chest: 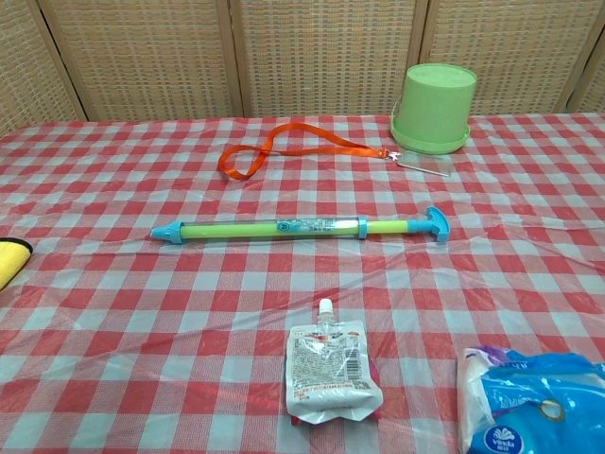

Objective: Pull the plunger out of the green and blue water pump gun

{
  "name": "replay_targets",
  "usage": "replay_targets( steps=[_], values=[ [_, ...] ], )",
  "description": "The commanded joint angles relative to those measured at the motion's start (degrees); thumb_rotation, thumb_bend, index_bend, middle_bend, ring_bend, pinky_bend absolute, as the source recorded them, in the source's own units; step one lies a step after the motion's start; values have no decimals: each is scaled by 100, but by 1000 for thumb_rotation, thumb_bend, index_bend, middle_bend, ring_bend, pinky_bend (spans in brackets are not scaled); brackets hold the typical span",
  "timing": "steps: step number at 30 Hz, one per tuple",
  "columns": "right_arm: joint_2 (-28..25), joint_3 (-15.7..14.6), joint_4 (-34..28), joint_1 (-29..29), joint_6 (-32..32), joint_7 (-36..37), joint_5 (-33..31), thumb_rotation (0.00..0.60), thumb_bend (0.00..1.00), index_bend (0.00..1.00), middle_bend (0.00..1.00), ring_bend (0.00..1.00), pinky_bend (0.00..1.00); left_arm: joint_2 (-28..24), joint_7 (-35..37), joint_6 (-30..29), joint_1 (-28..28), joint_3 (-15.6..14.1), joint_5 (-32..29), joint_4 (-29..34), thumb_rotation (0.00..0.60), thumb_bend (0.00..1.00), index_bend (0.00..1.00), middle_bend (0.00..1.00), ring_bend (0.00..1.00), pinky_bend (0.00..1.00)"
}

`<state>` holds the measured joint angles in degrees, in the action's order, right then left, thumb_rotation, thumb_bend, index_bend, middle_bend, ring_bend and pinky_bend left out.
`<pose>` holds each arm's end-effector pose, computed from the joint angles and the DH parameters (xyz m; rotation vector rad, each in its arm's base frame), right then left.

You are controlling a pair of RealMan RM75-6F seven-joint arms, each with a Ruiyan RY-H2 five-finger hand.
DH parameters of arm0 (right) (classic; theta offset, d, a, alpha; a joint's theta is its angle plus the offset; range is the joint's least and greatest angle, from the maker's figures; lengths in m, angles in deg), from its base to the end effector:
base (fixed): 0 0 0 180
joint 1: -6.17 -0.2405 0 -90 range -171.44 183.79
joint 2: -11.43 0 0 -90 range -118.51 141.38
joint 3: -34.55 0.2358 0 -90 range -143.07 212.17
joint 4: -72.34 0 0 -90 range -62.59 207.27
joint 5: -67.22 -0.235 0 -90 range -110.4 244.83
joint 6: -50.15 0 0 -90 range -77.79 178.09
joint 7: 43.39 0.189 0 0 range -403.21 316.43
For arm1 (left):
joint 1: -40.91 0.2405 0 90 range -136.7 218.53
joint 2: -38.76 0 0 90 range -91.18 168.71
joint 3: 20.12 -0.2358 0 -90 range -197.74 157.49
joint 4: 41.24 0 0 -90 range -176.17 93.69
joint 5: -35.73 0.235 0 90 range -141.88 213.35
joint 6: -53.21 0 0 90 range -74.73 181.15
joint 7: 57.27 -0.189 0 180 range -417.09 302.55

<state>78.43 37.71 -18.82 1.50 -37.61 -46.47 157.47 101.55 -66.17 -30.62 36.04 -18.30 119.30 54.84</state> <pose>-0.2848 -0.2259 0.1173 1.4229 -0.8175 0.9578 -0.3009 0.2211 0.1231 -1.4163 -0.8644 -0.7763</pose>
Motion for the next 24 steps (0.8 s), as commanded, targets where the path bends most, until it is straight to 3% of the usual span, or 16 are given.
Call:
replay_targets(
  steps=[1, 11, 17, 24],
  values=[
    [3, -1, 4, -1, -2, 2, 7, 600, 59, 0, 0, 0, 0, 0, 26, 23, -12, -8, 15, -21, 600, 68, 0, 0, 0, 0],
    [38, -19, 33, -8, -37, 80, 92, 600, 59, 13, 0, 0, 0, 7, -53, -8, 5, -13, 16, 13, 600, 68, 0, 0, 0, 0],
    [160, 59, 101, -106, -130, 350, 255, 600, 59, 123, 0, 0, 0, 21, -34, -24, 11, 24, -42, -9, 600, 68, 0, 0, 0, 0],
    [320, 332, 14, -618, 465, 144, 108, 600, 58, 224, 0, 0, 0, 133, -139, -7, -27, 98, -143, -87, 600, 69, 0, 0, 0, 0]
  ],
)
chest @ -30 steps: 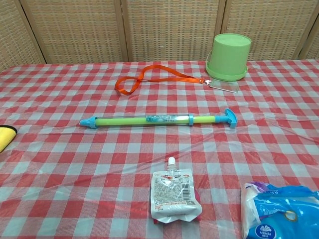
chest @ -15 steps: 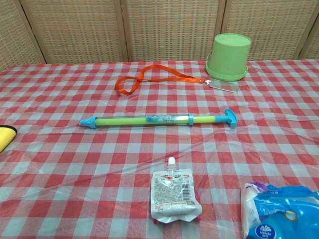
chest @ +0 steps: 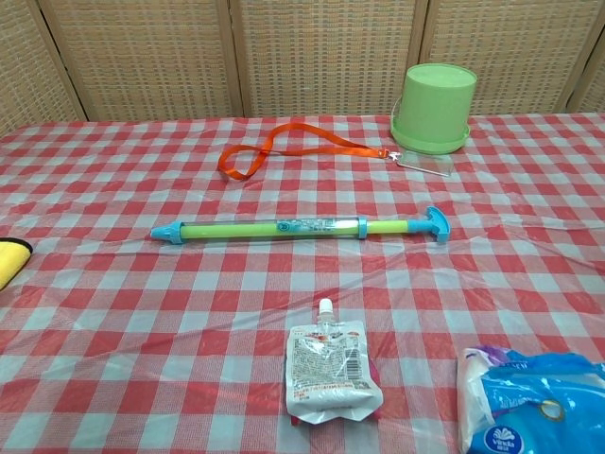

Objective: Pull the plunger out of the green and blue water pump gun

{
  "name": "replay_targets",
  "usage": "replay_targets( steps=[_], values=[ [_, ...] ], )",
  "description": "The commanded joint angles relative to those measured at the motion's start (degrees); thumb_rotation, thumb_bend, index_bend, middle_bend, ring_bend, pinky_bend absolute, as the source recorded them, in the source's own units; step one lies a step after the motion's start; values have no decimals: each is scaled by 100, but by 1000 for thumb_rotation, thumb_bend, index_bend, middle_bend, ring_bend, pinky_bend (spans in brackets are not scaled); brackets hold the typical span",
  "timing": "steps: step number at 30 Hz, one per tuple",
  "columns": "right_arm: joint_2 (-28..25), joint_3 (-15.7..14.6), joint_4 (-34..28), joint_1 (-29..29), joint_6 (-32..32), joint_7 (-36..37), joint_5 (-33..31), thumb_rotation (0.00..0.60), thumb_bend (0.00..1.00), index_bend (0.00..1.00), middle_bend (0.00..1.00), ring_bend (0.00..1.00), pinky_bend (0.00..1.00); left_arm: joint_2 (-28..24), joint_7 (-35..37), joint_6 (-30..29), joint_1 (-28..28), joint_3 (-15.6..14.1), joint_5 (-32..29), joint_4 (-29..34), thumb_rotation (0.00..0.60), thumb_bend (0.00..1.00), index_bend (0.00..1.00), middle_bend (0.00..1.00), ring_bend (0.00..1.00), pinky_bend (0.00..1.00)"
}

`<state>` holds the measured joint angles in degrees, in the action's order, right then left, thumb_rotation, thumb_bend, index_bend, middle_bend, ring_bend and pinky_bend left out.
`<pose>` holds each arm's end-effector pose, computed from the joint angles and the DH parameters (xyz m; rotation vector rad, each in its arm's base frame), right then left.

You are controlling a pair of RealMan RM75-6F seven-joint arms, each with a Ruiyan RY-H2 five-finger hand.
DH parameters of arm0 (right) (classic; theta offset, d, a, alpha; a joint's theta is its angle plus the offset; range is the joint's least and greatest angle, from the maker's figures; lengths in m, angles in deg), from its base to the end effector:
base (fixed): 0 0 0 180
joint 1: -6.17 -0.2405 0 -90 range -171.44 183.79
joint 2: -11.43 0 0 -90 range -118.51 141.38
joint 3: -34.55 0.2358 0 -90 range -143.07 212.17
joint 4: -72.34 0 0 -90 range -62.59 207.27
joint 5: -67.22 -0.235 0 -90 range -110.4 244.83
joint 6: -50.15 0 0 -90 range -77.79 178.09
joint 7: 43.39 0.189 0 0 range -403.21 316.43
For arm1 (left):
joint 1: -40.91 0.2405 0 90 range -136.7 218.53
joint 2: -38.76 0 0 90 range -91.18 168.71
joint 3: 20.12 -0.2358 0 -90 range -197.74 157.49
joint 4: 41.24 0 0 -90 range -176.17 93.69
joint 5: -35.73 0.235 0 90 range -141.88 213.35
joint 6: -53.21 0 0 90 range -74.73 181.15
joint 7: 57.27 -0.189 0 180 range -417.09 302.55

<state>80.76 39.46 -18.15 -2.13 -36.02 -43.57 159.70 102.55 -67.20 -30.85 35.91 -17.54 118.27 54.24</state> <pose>-0.2592 -0.2489 0.1044 1.4651 -0.8190 1.0870 -0.3022 0.2249 0.1230 -1.3969 -0.8519 -0.7711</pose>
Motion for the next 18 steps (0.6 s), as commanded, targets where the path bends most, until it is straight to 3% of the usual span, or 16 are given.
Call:
replay_targets(
  steps=[1, 6, 12, 18],
  values=[
    [123, 229, -84, -376, 463, -243, -194, 600, 58, 247, 0, 0, 0, 55, -65, 34, -26, 36, -72, -43, 600, 69, 0, 0, 0, 0],
    [257, 488, -286, -858, 1100, -787, -541, 600, 85, 298, 0, 0, 0, 113, -140, 118, -73, 80, -186, -92, 600, 69, 0, 0, 0, 0],
    [455, 747, -510, -1306, 1564, -1385, -875, 600, 225, 361, 26, 0, 0, 146, -173, 211, -121, 87, -236, -120, 600, 70, 0, 0, 0, 0],
    [1019, 1061, -467, -2017, 2282, -2293, -1632, 600, 259, 380, 42, 0, 0, 172, -110, 372, -185, 95, -328, -195, 600, 73, 0, 0, 0, 0]
  ],
)
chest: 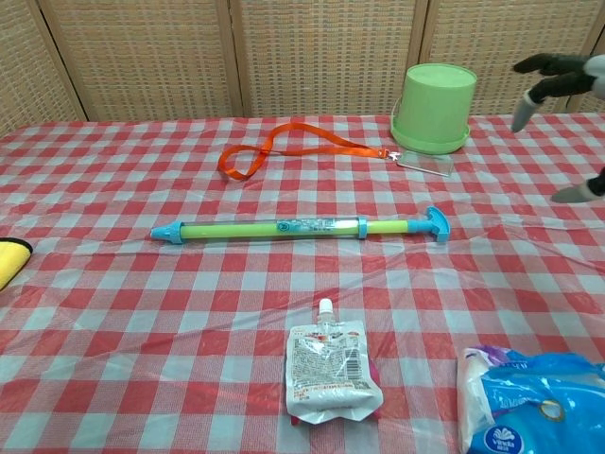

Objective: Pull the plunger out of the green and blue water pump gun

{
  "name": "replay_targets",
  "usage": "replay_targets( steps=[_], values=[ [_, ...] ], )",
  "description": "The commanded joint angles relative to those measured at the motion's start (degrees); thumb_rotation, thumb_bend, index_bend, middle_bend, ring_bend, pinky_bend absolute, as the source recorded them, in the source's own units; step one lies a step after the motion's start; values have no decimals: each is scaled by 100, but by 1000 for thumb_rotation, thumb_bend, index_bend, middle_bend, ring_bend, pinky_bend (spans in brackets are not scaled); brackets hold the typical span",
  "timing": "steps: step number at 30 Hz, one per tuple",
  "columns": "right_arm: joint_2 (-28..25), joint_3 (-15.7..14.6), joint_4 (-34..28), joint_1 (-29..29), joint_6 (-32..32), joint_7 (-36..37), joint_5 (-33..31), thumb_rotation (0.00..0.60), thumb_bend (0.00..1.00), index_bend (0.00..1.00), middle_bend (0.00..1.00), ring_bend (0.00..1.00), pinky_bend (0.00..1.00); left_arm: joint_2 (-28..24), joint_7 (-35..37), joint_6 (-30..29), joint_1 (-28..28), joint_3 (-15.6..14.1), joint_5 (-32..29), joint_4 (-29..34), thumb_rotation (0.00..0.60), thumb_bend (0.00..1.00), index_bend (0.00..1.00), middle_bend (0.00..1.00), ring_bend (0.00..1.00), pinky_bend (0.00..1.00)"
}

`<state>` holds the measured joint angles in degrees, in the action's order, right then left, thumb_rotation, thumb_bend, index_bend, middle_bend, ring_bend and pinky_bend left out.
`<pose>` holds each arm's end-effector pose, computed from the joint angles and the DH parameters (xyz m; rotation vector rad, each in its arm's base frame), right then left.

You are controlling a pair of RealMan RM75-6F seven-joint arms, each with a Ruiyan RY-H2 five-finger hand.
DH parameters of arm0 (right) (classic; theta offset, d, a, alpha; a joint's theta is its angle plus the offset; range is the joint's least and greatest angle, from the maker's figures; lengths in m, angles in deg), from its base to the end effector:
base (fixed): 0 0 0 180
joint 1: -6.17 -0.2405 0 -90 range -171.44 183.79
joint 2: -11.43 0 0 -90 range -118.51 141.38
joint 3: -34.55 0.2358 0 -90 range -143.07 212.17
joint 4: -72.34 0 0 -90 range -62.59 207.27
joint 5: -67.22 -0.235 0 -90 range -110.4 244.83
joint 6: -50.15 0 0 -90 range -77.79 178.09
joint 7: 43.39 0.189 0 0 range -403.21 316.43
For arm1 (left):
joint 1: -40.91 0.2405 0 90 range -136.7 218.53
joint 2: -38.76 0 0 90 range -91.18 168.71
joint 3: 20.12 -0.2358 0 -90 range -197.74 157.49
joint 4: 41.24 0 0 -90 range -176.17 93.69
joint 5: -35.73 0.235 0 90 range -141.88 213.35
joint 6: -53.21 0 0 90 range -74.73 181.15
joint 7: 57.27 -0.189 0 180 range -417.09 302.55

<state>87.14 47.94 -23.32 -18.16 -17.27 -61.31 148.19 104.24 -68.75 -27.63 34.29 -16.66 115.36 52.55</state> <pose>-0.1655 -0.3373 0.0455 1.6621 -0.7669 1.0319 -0.3098 0.2366 0.1128 -1.4045 -0.8698 -0.7251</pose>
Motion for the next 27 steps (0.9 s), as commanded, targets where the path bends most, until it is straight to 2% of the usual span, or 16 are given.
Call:
replay_targets(
  steps=[1, 7, 11, 14, 17, 20, 21, 24, 27],
  values=[
    [496, 241, 111, -515, 497, -679, -652, 600, 259, 382, 43, 0, 0, -2, 78, 70, -30, 9, -50, -29, 600, 73, 0, 0, 0, 0],
    [972, 338, 501, -930, 823, -1199, -1392, 600, 266, 385, 47, 0, 0, -2, 120, 90, -45, 5, -51, -64, 600, 73, 0, 0, 0, 0],
    [1183, 366, 680, -1090, 873, -1311, -1640, 600, 290, 404, 60, 0, 0, 0, 116, 107, -55, 8, -73, -68, 600, 73, 0, 0, 0, 0],
    [1418, 370, 924, -1250, 868, -1361, -1721, 600, 314, 466, 91, 0, 0, 4, 100, 109, -61, 10, -85, -57, 600, 74, 0, 0, 0, 0],
    [1629, 365, 1207, -1378, 776, -1359, -1652, 600, 340, 550, 186, 24, 3, 6, 63, 115, -68, -4, -75, -34, 600, 74, 0, 0, 0, 0],
    [1783, 338, 1485, -1474, 639, -1355, -1496, 600, 344, 550, 359, 225, 126, 15, 48, 127, -77, -5, -88, -34, 600, 74, 0, 0, 0, 0],
    [1835, 322, 1577, -1498, 602, -1352, -1453, 600, 345, 544, 455, 327, 222, 18, 47, 137, -80, -4, -100, -36, 600, 74, 0, 0, 0, 0],
    [1919, 282, 1730, -1550, 612, -1308, -1436, 600, 346, 540, 630, 514, 408, 23, 48, 167, -93, -3, -125, -43, 600, 74, 0, 0, 0, 0],
    [1972, 260, 1829, -1611, 661, -1297, -1467, 600, 346, 543, 746, 631, 524, 33, 39, 187, -108, -6, -131, -52, 600, 74, 0, 0, 0, 0]
  ],
)
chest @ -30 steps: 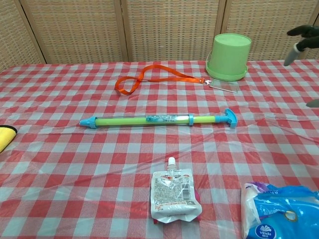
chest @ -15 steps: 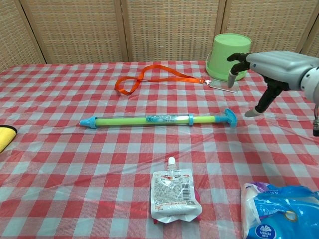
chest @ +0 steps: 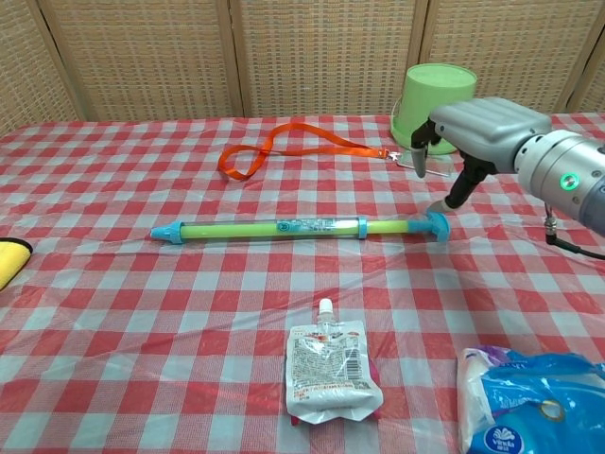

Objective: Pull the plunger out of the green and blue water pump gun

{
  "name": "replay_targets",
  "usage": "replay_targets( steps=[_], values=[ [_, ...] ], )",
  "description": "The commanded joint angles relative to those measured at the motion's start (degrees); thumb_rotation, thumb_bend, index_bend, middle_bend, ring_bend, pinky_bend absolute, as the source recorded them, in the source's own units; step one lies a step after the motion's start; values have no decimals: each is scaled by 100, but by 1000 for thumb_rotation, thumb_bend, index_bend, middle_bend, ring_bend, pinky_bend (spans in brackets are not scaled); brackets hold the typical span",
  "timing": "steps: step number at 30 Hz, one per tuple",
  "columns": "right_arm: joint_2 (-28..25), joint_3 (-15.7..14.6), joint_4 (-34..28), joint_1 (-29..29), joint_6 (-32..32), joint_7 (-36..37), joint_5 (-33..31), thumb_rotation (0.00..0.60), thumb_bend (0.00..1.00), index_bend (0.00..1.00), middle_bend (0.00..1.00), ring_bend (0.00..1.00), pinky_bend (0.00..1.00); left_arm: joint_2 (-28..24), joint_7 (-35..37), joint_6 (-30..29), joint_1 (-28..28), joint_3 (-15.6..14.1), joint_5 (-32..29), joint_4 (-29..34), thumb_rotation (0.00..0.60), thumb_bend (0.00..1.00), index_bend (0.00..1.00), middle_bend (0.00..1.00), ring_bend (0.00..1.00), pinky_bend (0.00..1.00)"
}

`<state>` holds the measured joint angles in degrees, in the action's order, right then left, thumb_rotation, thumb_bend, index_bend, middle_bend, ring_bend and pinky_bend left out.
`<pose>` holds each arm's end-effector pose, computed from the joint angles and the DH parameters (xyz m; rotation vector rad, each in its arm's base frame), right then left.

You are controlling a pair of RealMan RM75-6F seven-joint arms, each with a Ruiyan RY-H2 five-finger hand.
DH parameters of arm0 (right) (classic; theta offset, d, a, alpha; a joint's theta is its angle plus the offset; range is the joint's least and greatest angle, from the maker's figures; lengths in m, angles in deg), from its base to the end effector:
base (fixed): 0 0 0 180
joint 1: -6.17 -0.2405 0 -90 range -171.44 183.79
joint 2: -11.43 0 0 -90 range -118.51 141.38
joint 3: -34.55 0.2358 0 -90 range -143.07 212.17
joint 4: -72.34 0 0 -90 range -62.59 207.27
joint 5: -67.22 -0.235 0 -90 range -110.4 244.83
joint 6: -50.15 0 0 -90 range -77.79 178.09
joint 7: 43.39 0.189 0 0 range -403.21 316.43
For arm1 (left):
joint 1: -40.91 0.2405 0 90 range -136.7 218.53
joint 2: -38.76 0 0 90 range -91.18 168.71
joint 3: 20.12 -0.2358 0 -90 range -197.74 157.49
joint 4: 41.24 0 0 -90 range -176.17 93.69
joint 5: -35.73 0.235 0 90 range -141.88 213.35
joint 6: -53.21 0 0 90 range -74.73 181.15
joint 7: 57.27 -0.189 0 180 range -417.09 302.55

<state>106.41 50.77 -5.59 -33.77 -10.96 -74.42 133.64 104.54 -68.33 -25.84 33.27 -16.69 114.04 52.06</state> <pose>-0.1168 -0.3989 -0.0413 1.7209 -0.7173 0.9121 -0.3129 0.2414 0.1080 -1.4125 -0.8961 -0.7128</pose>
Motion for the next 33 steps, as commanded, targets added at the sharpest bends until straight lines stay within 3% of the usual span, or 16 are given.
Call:
replay_targets(
  steps=[1, 6, 18, 33],
  values=[
    [60, -23, 66, -67, 41, 24, -26, 600, 347, 545, 783, 669, 566, 5, -5, 18, -10, -7, 1, -6, 600, 75, 0, 0, 0, 0],
    [111, -29, 69, -184, 152, -104, -169, 600, 356, 538, 883, 768, 669, 18, -31, 73, -38, -13, -30, -12, 600, 76, 0, 0, 0, 0],
    [458, 67, 446, -653, 603, -597, -887, 600, 446, 491, 898, 779, 672, 42, -98, 140, -79, -14, -102, -17, 600, 77, 0, 0, 0, 0],
    [603, -62, 1002, -788, 813, -447, -1134, 600, 479, 469, 898, 779, 671, 93, -187, 213, -132, -12, -176, -47, 600, 78, 0, 0, 0, 0]
  ],
)
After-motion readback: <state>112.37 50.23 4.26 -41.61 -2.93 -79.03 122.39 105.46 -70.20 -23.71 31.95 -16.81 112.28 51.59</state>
